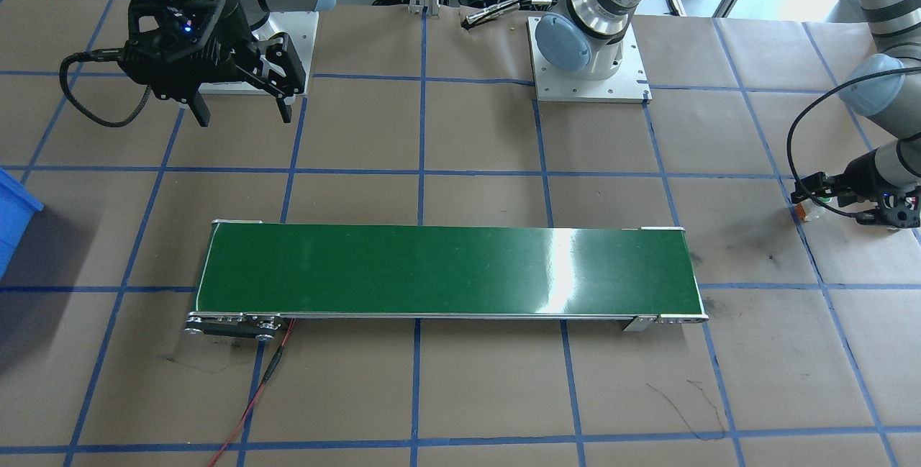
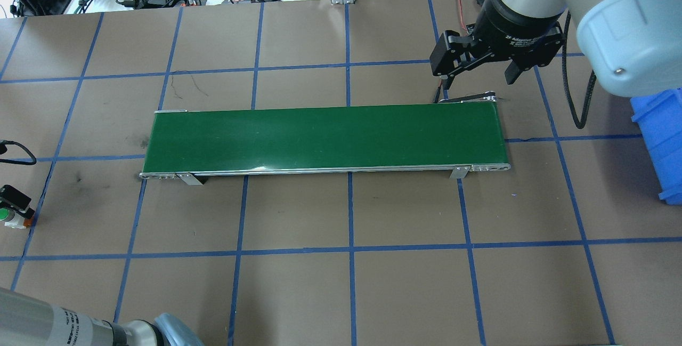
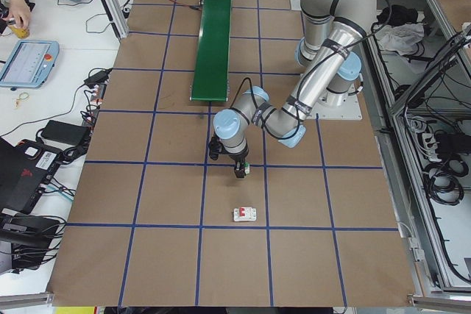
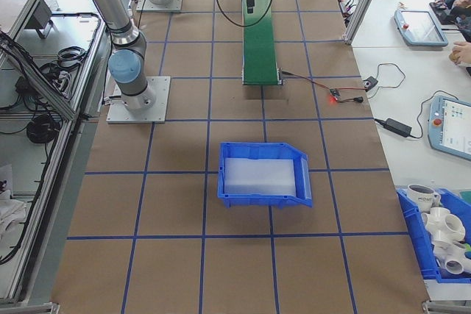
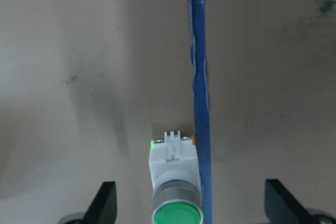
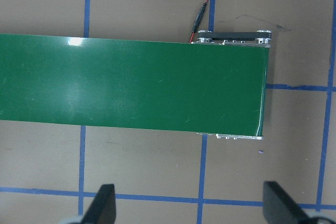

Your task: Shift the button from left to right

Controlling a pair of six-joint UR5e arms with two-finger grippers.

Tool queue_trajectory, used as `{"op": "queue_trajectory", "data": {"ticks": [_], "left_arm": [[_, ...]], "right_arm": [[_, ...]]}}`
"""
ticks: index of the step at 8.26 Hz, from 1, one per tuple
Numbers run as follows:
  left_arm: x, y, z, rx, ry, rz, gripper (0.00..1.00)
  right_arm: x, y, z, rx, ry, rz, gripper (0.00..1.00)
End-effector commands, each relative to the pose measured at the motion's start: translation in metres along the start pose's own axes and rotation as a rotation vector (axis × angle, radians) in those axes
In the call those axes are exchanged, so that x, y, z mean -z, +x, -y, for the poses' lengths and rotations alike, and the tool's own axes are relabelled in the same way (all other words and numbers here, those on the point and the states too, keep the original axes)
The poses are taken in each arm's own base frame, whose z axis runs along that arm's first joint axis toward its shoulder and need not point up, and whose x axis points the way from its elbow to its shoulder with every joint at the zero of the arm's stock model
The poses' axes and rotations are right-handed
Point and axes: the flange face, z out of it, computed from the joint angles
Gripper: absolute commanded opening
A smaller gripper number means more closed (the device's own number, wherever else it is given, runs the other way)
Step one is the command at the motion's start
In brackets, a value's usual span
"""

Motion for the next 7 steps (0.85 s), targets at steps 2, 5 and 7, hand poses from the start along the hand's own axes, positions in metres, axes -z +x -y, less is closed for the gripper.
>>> {"op": "queue_trajectory", "data": {"ticks": [2, 5, 7], "left_arm": [[-0.0189, -0.0030, 0.0014, -0.005, -0.049, -0.001, 1.00], [-0.0188, -0.0055, 0.0033, -0.001, -0.035, 0.016, 0.60], [-0.0188, -0.0055, 0.0033, -0.001, -0.035, 0.016, 0.10]], "right_arm": [[0.0005, -0.0001, -0.0002, 0.001, 0.000, -0.002, 1.00], [0.0005, -0.0001, -0.0002, 0.002, 0.000, -0.002, 1.00], [-0.0012, -0.0002, 0.0006, 0.002, -0.005, -0.001, 1.00]]}}
